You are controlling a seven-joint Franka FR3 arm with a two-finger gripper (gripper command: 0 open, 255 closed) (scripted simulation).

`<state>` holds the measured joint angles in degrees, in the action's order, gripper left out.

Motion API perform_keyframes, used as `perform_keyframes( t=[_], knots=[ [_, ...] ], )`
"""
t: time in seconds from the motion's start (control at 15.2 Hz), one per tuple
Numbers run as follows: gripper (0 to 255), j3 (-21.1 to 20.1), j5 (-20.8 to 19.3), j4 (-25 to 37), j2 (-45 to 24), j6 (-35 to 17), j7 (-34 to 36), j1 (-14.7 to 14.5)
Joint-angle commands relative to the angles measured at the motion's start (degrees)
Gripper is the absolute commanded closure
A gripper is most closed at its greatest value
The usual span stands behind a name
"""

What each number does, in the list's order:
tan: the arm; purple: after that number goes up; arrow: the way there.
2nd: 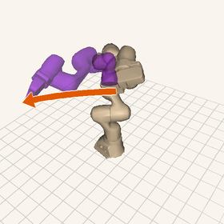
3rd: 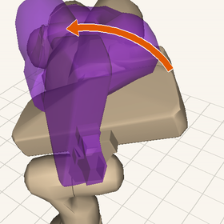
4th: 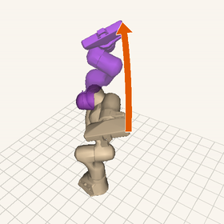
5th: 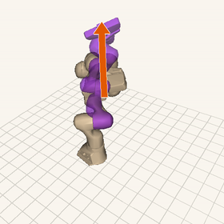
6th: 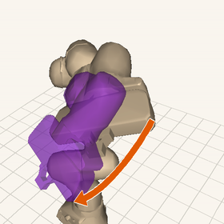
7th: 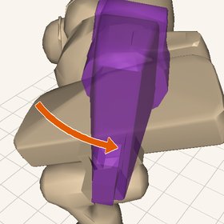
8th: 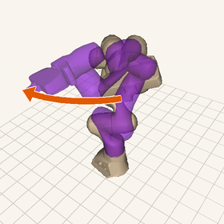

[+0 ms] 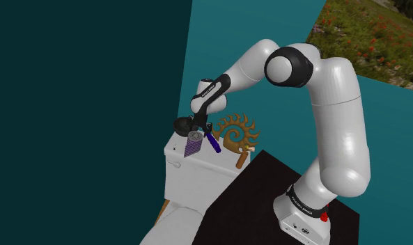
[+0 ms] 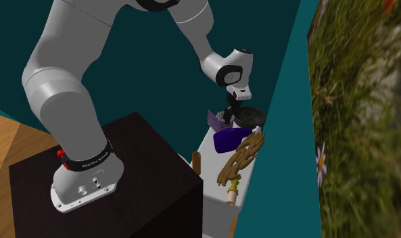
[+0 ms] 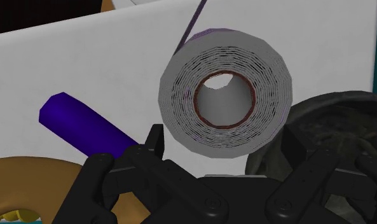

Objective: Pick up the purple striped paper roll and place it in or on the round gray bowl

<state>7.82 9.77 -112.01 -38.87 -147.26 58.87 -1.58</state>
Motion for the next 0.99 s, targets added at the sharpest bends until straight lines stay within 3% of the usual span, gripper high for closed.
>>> perform_keyframes(
  t=[0.0,0.07,0.13,0.92],
  knots=[
    [0,0.0,0.0,0.0,0.0,0.0,0.0,0.0],
    [0,0.0,0.0,0.0,0.0,0.0,0.0,0.0],
    [255,0.0,0.0,0.0,0.0,0.0,0.0,0.0],
    [255,0.4,-0.4,-0.7,2.0,1.4,0.2,-0.3]
  ],
)
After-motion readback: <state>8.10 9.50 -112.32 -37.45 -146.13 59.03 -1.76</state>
